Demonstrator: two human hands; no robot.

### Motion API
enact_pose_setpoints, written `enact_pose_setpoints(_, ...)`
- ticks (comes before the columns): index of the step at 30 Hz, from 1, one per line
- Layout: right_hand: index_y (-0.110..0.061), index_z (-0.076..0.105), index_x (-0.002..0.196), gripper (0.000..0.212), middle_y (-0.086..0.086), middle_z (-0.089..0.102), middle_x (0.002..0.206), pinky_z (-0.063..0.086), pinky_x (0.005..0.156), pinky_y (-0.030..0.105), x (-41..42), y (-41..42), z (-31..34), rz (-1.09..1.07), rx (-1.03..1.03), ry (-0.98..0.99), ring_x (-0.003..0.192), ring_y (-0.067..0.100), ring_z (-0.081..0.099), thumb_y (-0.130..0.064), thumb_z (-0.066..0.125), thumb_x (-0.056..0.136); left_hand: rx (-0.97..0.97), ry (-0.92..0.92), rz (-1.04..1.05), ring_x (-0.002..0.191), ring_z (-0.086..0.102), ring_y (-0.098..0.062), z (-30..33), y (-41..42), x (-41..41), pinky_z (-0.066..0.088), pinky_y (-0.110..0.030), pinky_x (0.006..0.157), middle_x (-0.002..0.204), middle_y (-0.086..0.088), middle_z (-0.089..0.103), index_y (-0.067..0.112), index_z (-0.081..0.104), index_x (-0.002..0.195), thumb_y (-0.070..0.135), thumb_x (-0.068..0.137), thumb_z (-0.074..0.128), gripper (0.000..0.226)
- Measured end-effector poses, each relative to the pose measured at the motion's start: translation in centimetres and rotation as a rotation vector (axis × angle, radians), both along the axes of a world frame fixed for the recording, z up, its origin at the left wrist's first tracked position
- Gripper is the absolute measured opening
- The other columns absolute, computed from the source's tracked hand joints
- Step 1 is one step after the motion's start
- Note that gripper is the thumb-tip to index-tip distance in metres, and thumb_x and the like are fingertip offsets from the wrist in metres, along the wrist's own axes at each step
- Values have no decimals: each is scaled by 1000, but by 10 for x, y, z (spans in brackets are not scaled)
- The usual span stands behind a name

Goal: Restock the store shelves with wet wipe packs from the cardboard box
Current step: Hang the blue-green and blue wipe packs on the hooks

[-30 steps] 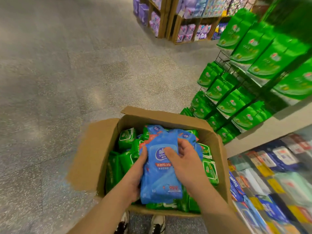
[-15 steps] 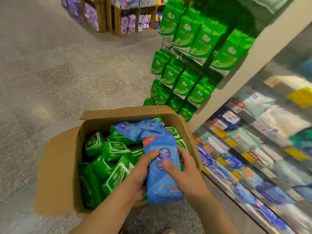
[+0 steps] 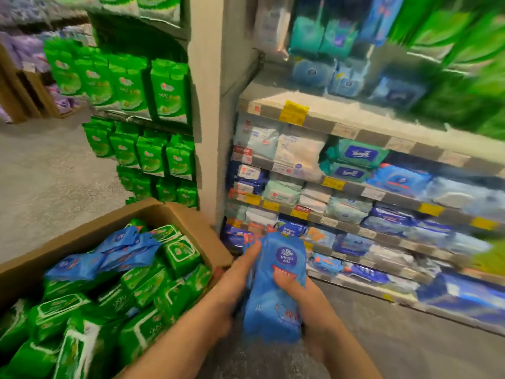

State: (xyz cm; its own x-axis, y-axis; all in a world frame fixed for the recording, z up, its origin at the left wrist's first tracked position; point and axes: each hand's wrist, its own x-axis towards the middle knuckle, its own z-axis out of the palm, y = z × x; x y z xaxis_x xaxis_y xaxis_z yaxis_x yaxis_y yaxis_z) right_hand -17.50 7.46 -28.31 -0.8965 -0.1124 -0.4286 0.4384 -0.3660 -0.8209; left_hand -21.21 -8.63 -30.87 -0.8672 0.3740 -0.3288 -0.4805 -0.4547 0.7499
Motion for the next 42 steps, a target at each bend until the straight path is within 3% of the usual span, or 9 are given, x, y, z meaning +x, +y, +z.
enact_pose_setpoints(2,-9,67,129,72,21,71,123,48,106,60,7,43,5,-84,-66,-19,114,43,68,-34,88,65,-99,-200,-175,118,66,-40,22,53,0,48,-57,108,131,-26,65,7,64,134,43,82,79,65)
enact_pose_setpoints(5,-4,62,136,97,24,70,125,50,105,56,19,93,18,-97,-57,-22,109,40,71,-43,98,55,12,-164,-276,128,58,-45,5,107,14,46,-63,107,132,-24,65,6,63,135,38,89,76,58)
enact_pose_setpoints(7,4,36,154,93,27,51,149,50,96,21,27,105,44,-135,-42,-29,76,3,74,-30,86,84,21,-188,-196,133,57,-20,-126,158,-19,63,-46,72,139,14,63,32,56,145,63,95,57,59)
enact_pose_setpoints(10,6,5,159,60,26,17,166,35,74,14,32,144,52,-190,-111,-67,34,-4,33,-17,33,111,68,-258,-217,122,46,21,-60,199,-21,40,-7,45,164,32,12,76,42,128,96,77,37,55)
enact_pose_setpoints(12,4,37,154,83,24,55,146,51,86,17,19,157,59,-164,-7,14,66,-9,64,-34,76,92,181,-345,-211,135,53,-17,-86,226,-26,62,-37,70,155,-1,50,44,67,128,63,97,49,41)
enact_pose_setpoints(15,-9,64,132,66,17,75,116,56,97,55,7,197,37,-292,22,83,107,40,72,-37,86,76,67,-313,-261,117,66,-40,50,225,-7,51,-53,102,129,-24,67,8,67,131,35,82,69,56)
enact_pose_setpoints(30,-15,73,118,38,13,78,107,59,92,55,-115,256,78,-372,282,125,97,36,75,-36,77,86,134,-187,-252,91,75,-35,80,293,-129,61,-51,85,118,-25,72,6,69,128,36,83,65,54)
enact_pose_setpoints(39,0,64,116,66,37,61,114,59,83,63,-222,263,117,-493,302,215,100,45,72,-38,91,69,192,-49,-239,79,76,-31,121,302,-243,63,-41,67,106,-20,76,11,83,98,42,65,70,48)
enact_pose_setpoints(42,-9,72,107,67,23,74,105,58,87,63,-252,275,121,-424,360,224,96,39,75,-51,94,60,209,-12,-177,72,76,-28,133,306,-270,63,-37,60,96,-16,78,13,83,90,37,71,67,35)
